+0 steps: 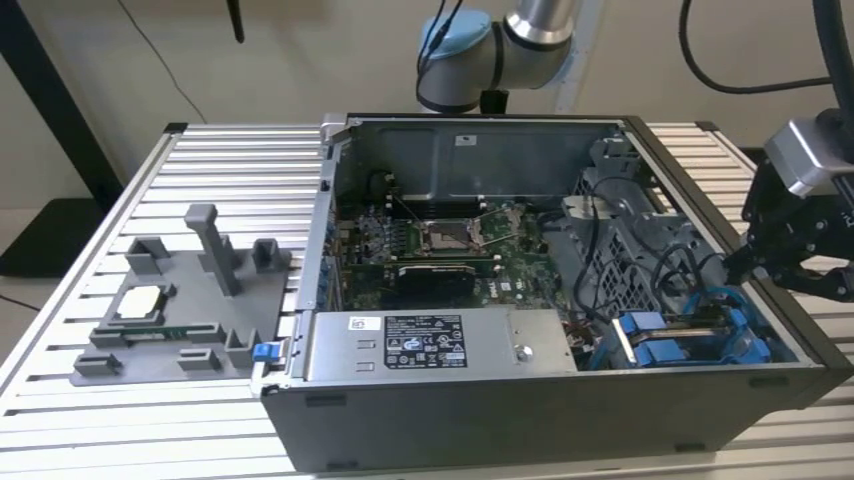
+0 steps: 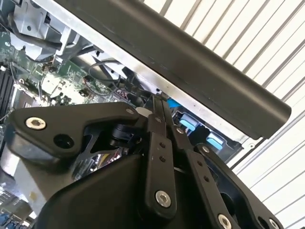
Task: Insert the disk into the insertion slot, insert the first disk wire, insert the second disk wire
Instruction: 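Insert the second disk wire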
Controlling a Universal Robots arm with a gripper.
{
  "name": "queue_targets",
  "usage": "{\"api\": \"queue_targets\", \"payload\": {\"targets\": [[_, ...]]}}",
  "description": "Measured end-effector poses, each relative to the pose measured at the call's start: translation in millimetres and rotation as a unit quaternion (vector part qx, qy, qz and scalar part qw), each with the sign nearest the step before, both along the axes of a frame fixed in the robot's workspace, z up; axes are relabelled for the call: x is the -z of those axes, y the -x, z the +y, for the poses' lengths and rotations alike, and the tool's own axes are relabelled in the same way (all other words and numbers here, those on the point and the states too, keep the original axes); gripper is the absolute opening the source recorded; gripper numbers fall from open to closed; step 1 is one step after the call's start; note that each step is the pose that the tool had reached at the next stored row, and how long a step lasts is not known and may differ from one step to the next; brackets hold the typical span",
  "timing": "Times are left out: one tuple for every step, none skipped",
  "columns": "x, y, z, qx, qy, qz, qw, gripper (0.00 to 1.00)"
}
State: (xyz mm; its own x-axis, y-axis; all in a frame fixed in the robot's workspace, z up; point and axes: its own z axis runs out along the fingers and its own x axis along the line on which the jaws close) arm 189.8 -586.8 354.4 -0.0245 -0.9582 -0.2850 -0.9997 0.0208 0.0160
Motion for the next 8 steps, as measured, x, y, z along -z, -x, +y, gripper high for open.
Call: {"api": "queue_targets", "payload": {"targets": [[0.0, 0.0, -0.4, 0.0, -0.0007, 0.0, 1.0, 0.0], [0.0, 0.0, -1.0, 0.0, -0.0015, 0.0, 1.0, 0.0], [-1.2, 0.0, -2.0, 0.0, -0.0018, 0.0003, 1.0, 0.0], [-2.7, 0.0, -3.3, 0.0, -0.0018, 0.001, 1.0, 0.0], [-3.5, 0.0, -4.2, 0.0, -0.0018, 0.0015, 1.0, 0.0], [-3.5, 0.0, -4.6, 0.0, -0.0018, 0.0015, 1.0, 0.0], [-3.6, 0.0, -4.9, 0.0, -0.0018, 0.0015, 1.0, 0.0], [-3.5, -0.1, -5.6, 0.0, -0.002, 0.0016, 1.0, 0.0]]}}
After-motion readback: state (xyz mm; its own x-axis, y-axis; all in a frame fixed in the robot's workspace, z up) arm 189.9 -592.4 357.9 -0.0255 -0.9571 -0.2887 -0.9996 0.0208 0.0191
